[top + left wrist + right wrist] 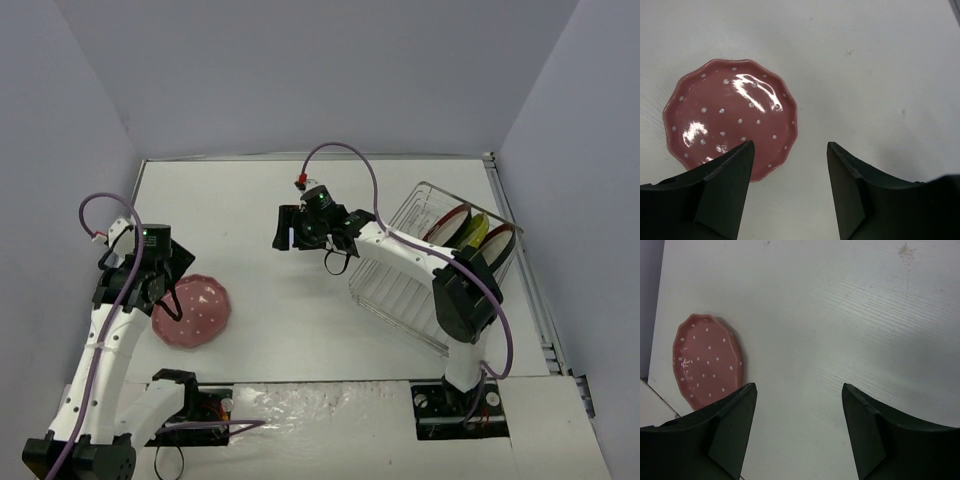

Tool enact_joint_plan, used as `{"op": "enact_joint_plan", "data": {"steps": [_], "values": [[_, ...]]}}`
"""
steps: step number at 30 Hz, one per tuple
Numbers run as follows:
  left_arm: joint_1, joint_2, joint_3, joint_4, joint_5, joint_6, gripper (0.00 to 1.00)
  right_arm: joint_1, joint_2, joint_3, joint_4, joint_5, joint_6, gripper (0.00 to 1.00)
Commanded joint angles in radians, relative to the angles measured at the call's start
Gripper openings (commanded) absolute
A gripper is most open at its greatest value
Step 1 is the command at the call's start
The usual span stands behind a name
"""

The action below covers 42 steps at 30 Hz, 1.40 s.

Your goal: Load the plates into the dish rack

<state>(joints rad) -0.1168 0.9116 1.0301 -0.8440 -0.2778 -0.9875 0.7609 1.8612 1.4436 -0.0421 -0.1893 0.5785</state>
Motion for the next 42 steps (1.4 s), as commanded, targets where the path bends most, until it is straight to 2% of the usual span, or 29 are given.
{"op": "enact_joint_plan", "data": {"steps": [1,6,11,21,26,42], "values": [[0.005,-0.011,-0.062,-0.045,-0.059,-0.133,0.56,0.002,-0.006,-0.015,0.114,-0.067,-0.008,0.65],[0.005,-0.051,-0.221,0.033,0.009,-0.241,0.56,0.002,0.003,-0.029,0.14,-0.09,-0.022,0.66],[0.003,-0.042,-0.29,-0.016,0.037,-0.311,0.56,0.002,0.021,-0.045,0.2,-0.148,-0.011,0.65],[0.001,-0.216,-0.517,0.014,0.117,-0.443,0.56,-0.002,0.07,-0.035,0.251,-0.218,0.008,0.65],[0.0,-0.277,-0.53,-0.025,0.117,-0.439,0.56,-0.002,0.075,-0.046,0.276,-0.228,0.021,0.65],[0.0,-0.257,-0.527,-0.058,0.138,-0.433,0.56,-0.001,0.081,-0.069,0.315,-0.242,0.06,0.65]]}}
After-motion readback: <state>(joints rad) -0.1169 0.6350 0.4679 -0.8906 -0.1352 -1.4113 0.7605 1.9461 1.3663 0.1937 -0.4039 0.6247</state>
